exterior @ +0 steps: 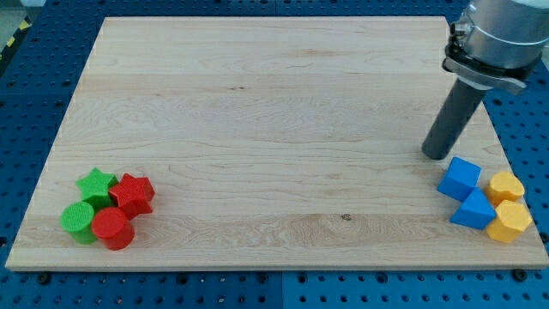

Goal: Place the arm to the right of the red circle

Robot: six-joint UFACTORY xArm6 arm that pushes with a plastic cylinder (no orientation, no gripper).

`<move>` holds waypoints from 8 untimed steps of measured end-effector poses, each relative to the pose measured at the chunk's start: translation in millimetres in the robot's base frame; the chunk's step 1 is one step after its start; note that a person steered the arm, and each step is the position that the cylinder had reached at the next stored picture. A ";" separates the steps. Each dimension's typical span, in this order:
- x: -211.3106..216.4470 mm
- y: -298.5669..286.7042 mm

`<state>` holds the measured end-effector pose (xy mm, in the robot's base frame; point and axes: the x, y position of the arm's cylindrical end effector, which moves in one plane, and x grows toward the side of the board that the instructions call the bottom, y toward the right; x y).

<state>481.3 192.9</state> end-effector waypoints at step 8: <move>17.1 -62.3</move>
<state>498.4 130.6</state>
